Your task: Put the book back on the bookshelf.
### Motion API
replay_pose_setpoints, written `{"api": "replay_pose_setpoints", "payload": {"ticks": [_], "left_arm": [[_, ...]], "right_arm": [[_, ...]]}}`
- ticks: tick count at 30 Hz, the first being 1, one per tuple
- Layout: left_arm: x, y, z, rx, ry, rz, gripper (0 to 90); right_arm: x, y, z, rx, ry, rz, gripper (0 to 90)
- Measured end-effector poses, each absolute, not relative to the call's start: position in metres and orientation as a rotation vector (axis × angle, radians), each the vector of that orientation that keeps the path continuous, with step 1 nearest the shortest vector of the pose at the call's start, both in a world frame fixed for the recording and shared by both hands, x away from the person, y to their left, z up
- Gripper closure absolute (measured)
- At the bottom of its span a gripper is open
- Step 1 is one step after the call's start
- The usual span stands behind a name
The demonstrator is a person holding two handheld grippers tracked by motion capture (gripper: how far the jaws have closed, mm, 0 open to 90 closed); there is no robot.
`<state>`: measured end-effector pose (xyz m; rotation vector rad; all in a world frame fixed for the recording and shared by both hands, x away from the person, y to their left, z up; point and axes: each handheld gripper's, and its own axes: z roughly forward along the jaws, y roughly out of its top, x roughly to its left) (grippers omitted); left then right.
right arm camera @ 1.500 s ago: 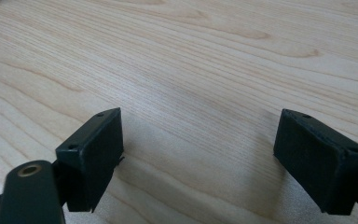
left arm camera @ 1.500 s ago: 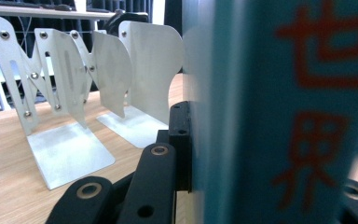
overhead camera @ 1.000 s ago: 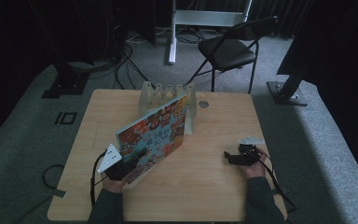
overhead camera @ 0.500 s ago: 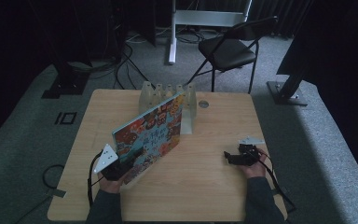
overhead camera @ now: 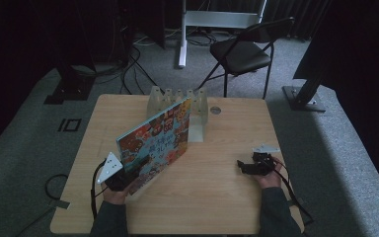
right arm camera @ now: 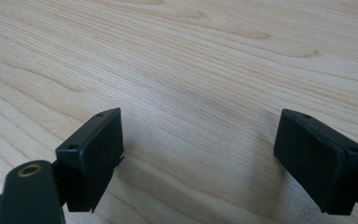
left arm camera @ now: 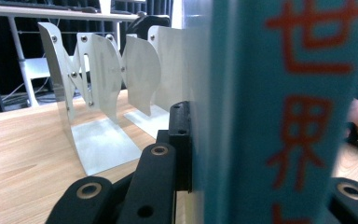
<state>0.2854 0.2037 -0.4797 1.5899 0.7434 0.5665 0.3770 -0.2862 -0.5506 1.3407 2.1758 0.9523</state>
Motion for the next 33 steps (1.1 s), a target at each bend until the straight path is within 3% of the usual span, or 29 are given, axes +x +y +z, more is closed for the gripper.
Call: {"api": "replay_pose_setpoints", "payload": {"ticks": [33], "left_arm": [[0.2833, 0.2124, -0.4776, 1.554, 0.804, 0.625, 80.9]], "right_arm": [[0.3770, -0.2862, -0.5506, 1.342, 2.176, 0.952, 15.4]]}}
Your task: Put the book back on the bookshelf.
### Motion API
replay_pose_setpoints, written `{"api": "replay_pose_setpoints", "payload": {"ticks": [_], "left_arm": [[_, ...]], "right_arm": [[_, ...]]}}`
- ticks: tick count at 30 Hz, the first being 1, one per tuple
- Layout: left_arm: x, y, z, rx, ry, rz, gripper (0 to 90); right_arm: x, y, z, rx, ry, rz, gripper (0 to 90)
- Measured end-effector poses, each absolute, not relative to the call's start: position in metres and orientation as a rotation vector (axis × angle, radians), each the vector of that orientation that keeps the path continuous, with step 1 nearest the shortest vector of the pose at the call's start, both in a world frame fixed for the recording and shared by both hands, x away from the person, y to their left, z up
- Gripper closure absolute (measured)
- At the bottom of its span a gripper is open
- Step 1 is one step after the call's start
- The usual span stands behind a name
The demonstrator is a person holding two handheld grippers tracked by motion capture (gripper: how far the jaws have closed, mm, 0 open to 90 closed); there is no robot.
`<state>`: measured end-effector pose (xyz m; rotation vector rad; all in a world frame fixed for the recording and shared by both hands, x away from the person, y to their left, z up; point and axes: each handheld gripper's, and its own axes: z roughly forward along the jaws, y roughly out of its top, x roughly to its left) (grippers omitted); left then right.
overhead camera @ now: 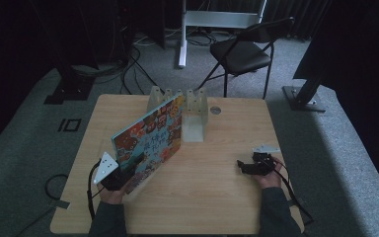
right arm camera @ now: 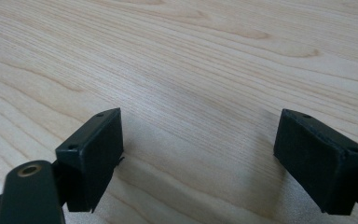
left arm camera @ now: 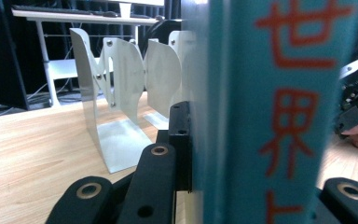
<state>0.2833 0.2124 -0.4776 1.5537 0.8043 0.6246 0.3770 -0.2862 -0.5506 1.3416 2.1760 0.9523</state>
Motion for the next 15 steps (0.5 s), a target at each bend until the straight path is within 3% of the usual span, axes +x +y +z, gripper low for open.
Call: {"api": "replay_pose_setpoints", "payload": {"ticks": [15], "left_arm": [[0.2836, 0.2165, -0.4778, 1.536, 0.823, 0.628, 80.9]], "right_arm": [[0.3770, -0.2861, -0.5506, 1.342, 2.176, 0.952, 15.4]]}}
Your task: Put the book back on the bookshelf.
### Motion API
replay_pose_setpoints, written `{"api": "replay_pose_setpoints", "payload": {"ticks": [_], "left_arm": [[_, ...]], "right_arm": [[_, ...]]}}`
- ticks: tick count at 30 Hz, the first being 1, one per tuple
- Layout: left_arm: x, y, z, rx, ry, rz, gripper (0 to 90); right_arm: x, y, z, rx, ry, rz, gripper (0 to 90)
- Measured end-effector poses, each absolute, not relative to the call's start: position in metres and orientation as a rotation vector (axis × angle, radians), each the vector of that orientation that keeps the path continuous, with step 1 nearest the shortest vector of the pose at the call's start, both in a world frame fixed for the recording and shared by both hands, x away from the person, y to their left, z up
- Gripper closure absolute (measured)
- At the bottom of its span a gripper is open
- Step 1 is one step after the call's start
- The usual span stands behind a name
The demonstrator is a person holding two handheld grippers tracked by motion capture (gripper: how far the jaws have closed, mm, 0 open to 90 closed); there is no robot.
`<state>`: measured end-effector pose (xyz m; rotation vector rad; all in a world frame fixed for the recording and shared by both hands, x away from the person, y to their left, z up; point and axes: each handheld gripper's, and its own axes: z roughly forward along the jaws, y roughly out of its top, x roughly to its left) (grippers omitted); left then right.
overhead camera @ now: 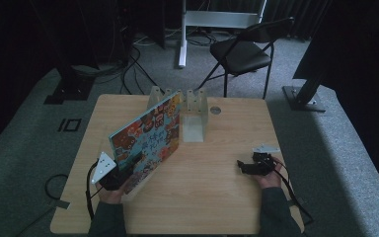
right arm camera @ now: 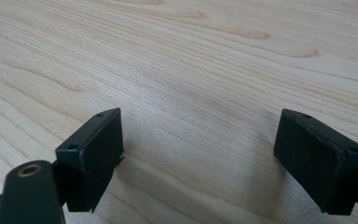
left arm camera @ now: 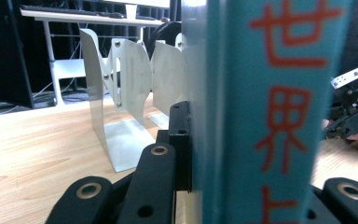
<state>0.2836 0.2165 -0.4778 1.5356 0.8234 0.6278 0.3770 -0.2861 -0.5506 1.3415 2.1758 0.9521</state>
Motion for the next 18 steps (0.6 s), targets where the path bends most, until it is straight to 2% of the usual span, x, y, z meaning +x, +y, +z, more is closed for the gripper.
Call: {"api": "replay_pose_setpoints", "payload": {"ticks": [18], "left_arm": [[0.2846, 0.2198, -0.4754, 1.520, 0.841, 0.636, 80.8]], "right_arm": [[0.3770, -0.2861, -0.5506, 1.342, 2.175, 0.953, 15.4]]}}
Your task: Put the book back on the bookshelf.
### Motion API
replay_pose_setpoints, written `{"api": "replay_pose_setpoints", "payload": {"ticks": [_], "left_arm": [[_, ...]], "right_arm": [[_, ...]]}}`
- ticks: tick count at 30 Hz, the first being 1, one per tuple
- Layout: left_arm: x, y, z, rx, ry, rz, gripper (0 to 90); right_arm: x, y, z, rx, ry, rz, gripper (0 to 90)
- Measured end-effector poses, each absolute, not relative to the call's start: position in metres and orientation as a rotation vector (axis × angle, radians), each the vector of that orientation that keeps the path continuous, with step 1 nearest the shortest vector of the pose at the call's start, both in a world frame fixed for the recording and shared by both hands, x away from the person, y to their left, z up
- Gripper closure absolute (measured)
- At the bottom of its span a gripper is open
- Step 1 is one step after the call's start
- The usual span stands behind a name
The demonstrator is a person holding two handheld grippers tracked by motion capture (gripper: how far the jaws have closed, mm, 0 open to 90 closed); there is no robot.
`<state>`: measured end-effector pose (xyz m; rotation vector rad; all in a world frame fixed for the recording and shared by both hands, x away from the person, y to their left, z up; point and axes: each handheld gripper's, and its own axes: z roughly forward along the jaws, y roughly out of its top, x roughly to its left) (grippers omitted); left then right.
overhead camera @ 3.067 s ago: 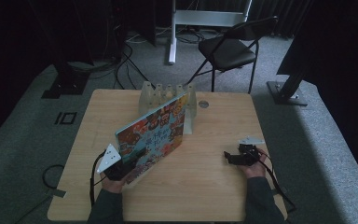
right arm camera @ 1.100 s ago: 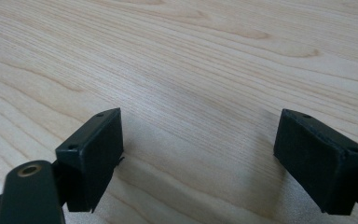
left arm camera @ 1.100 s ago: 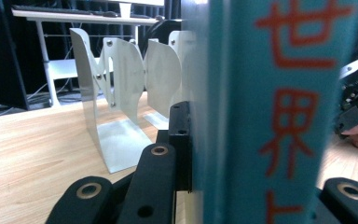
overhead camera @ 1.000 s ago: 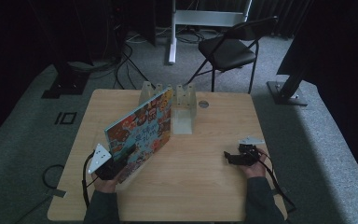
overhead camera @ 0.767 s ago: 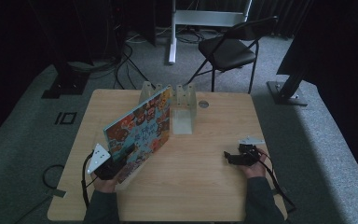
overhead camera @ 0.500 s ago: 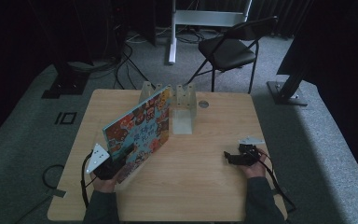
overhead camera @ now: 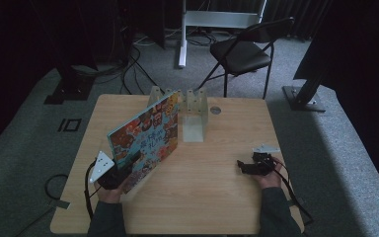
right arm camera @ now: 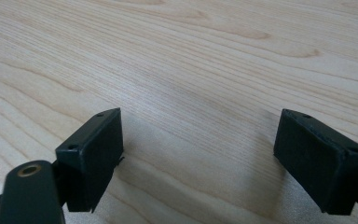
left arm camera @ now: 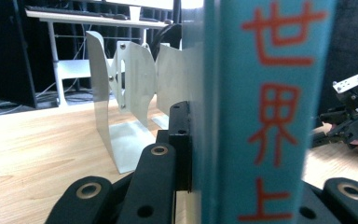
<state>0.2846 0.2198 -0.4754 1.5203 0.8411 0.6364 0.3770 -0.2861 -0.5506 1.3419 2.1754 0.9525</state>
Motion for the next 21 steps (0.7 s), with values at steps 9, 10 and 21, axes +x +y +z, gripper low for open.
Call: {"api": "replay_pose_setpoints", "payload": {"ticks": [9, 10, 21], "left_arm": [[0.2849, 0.2213, -0.4744, 1.508, 0.864, 0.657, 80.9], [0.2851, 0.2216, -0.4742, 1.509, 0.865, 0.660, 80.9], [0.2856, 0.2250, -0.4722, 1.487, 0.886, 0.677, 80.9]], "right_arm": [[0.3770, -0.2861, -0.5506, 1.341, 2.176, 0.952, 15.4], [0.3770, -0.2861, -0.5506, 1.342, 2.176, 0.952, 15.4], [0.3770, -0.2862, -0.5506, 1.341, 2.176, 0.952, 15.4]]}}
